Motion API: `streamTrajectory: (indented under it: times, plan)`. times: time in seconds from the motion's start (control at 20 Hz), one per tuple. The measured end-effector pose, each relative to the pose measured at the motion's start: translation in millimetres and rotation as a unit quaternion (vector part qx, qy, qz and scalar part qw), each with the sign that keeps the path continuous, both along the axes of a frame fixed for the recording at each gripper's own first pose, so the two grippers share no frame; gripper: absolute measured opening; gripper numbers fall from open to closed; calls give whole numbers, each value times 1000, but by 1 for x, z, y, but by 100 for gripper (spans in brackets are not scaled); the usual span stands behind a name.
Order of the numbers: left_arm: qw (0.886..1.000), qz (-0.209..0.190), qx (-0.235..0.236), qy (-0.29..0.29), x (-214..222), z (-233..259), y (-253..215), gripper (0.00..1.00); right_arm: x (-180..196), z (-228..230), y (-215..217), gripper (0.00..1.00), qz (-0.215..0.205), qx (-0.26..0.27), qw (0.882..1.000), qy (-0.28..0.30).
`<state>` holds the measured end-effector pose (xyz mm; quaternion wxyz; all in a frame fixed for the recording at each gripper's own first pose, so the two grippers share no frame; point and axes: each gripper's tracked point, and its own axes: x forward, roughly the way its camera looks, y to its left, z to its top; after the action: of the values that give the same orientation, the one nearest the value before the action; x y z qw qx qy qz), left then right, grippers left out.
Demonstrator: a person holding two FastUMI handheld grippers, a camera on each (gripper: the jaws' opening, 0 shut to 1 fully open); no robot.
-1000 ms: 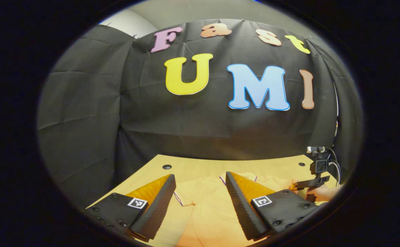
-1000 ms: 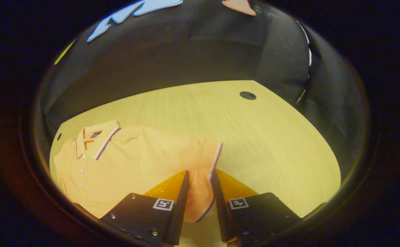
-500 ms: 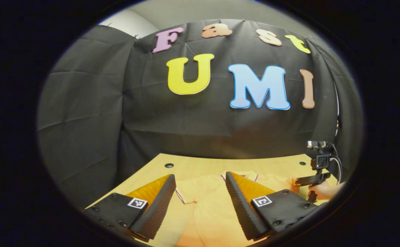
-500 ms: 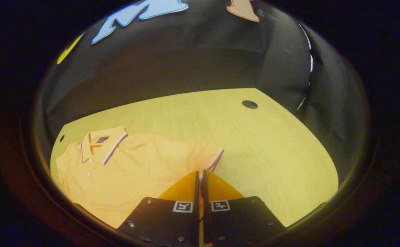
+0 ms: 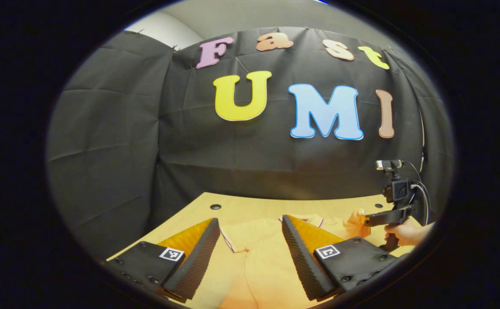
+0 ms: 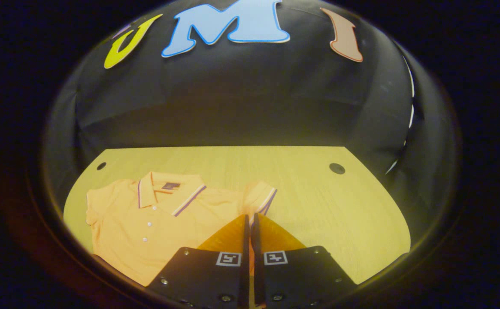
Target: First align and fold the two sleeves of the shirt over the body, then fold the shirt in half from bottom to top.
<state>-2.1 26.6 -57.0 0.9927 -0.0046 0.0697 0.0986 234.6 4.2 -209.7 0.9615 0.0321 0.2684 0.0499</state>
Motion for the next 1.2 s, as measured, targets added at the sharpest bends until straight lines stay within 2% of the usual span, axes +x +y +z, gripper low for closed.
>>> streamTrajectory:
  times: [0.5,0.9,0.95,1.2]
  plan:
    - [999,33,-10,2,-12,-5,19,95,-8,-8,72,5,84,-30,996,9]
    - [999,46,-11,5,-12,-10,21,95,-12,-30,94,9,107,-26,993,39]
    - [999,47,-12,6,-12,-10,21,95,-12,-30,94,17,108,-26,993,42]
    - [999,44,-13,6,-8,-10,14,95,-15,-19,90,41,110,-21,993,34]
